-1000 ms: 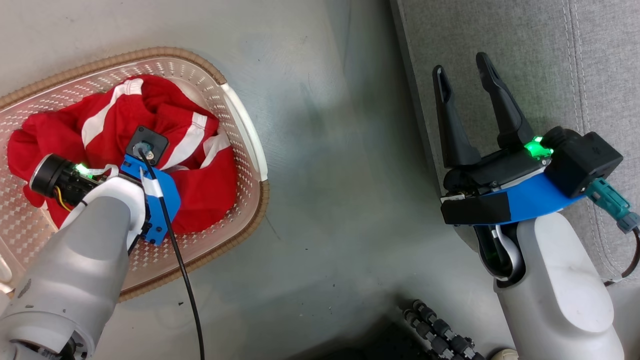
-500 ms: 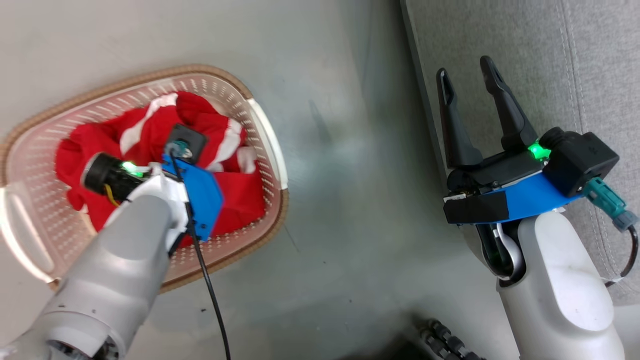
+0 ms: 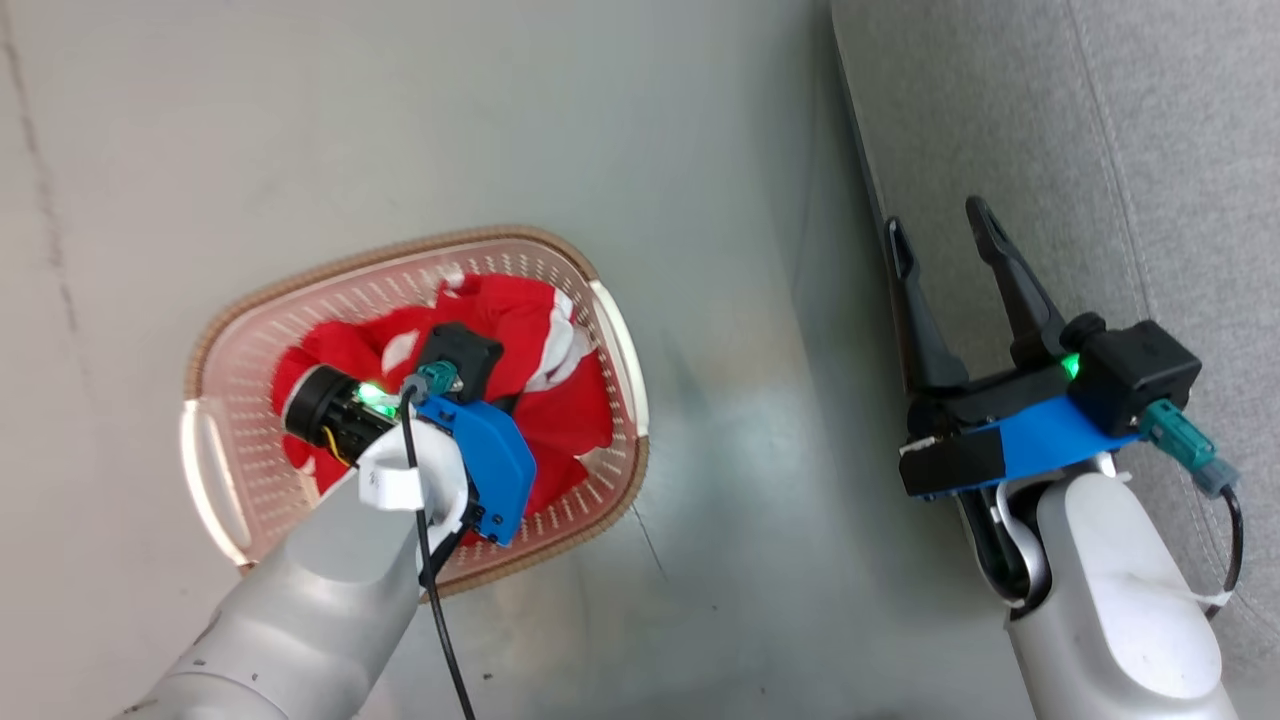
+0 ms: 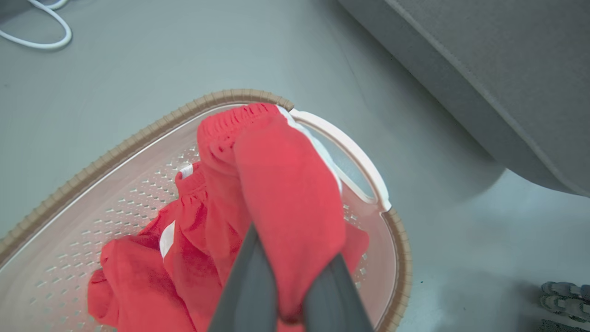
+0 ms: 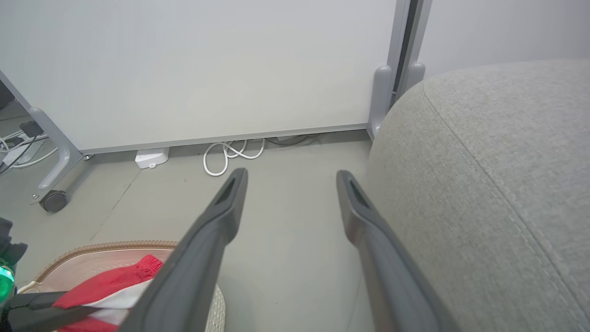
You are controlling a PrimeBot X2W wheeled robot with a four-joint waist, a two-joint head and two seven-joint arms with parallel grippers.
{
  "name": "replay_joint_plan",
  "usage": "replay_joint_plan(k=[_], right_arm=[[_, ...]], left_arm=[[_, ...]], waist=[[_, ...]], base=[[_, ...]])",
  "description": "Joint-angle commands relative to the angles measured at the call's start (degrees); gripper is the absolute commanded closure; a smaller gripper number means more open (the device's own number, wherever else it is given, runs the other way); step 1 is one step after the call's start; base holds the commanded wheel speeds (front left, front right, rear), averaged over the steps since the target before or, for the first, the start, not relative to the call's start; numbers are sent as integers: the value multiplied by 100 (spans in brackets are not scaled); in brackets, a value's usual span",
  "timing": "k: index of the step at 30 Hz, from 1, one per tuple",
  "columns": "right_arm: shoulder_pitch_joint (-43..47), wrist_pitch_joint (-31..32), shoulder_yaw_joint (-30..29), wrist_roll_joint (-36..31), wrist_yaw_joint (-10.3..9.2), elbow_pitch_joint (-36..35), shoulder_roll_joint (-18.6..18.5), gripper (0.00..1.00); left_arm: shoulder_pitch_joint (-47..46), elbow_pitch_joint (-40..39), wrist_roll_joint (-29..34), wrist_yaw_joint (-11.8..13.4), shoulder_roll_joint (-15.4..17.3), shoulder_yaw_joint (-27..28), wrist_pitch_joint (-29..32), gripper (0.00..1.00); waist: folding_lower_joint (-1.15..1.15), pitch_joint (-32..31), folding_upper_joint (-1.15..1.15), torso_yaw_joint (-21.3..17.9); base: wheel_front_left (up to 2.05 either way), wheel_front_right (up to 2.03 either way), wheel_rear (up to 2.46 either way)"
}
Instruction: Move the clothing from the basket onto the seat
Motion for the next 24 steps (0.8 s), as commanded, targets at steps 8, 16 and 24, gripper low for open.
replay_joint_plan(k=[8, 16, 24], right_arm=[[475, -20, -83, -46, 2, 199, -77, 0], [917, -21, -102, -50, 2, 356, -127, 0], [1343, -20, -100, -55, 2, 468, -154, 0]], left_arm=[[253, -256, -393, -3, -59, -59, -474, 100], [262, -727, -212, 43, 13, 270, -509, 100], [440, -1432, 283, 195, 61, 676, -512, 100]], waist=[[0, -1188, 0, 493], [0, -2019, 0, 678], [0, -2756, 0, 757]], base=[[0, 0, 0], [0, 0, 0], [0, 0, 0]])
